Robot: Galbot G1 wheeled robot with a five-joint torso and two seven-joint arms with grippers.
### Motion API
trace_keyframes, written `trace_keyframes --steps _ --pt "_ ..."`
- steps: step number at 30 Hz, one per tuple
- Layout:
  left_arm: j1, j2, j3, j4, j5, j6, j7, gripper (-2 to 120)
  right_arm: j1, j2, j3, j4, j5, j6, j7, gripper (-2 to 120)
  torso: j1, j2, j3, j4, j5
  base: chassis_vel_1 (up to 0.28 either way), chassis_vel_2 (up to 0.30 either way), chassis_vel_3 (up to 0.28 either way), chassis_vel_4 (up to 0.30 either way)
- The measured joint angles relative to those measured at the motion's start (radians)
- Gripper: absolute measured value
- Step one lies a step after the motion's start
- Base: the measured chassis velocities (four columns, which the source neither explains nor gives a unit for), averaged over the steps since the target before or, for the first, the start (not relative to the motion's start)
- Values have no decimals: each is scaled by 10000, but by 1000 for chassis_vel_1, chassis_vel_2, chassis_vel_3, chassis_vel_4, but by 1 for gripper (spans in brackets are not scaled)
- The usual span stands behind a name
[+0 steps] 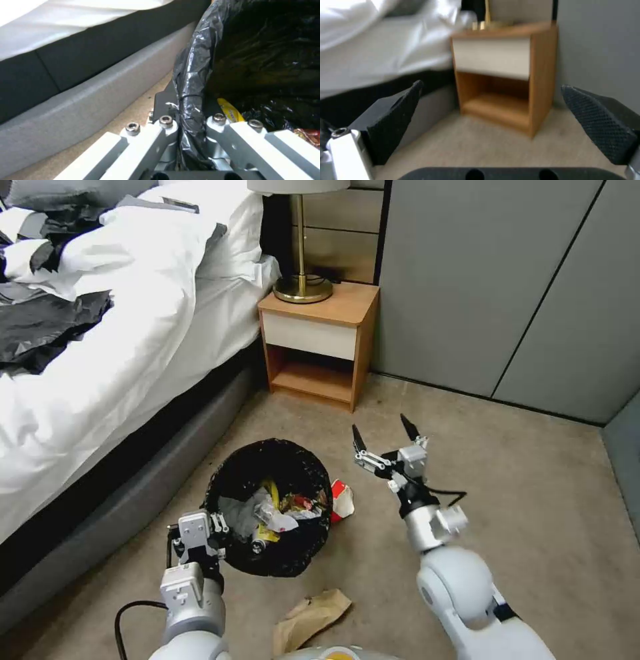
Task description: Pick up the trash bin, then pick up the garbage from the floor and place it into the trash bin.
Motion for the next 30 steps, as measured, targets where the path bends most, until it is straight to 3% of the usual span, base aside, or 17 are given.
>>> trace_keyframes --steps 1,5,7,9,11,13,25,30 --pt "0 0 0 0 0 0 0 3 0 0 0 0 0 0 0 100 0 0 0 0 0 0 0 0 0" --pt "-56 -48 -41 1 -34 14 -19 3 1634 -125 -954 -1174 1550 -2015 625 100 0 0 0 1 0 0 0 0 0" --pt "-61 -50 -42 1 -36 17 -20 3 1772 -120 -1041 -1303 1639 -2202 691 100 0 0 1 2 -2 0 0 0 0" --pt "-104 -49 -89 16 -103 59 -20 3 2764 77 -1678 -2773 2239 -3210 1063 100 0 0 1 2 1 0 0 0 0" --pt "-112 -48 -109 19 -123 64 -23 3 2936 128 -1784 -3126 2350 -3360 1079 100 1 1 1 3 -3 0 0 0 0" --pt "-154 -20 -178 50 -216 99 -32 3 3563 357 -2144 -4613 2678 -3819 919 100 0 0 2 2 0 0 0 0 0" --pt "-525 -95 -144 358 -263 234 -42 3 4913 1099 -2603 -8623 2358 -4191 -55 100 0 0 1 -1 -3 0 0 0 0" --pt "-541 -138 -145 365 -263 243 -44 3 5014 1300 -2406 -9532 2046 -4031 -330 100 1 0 1 -1 0 0 0 0 0"
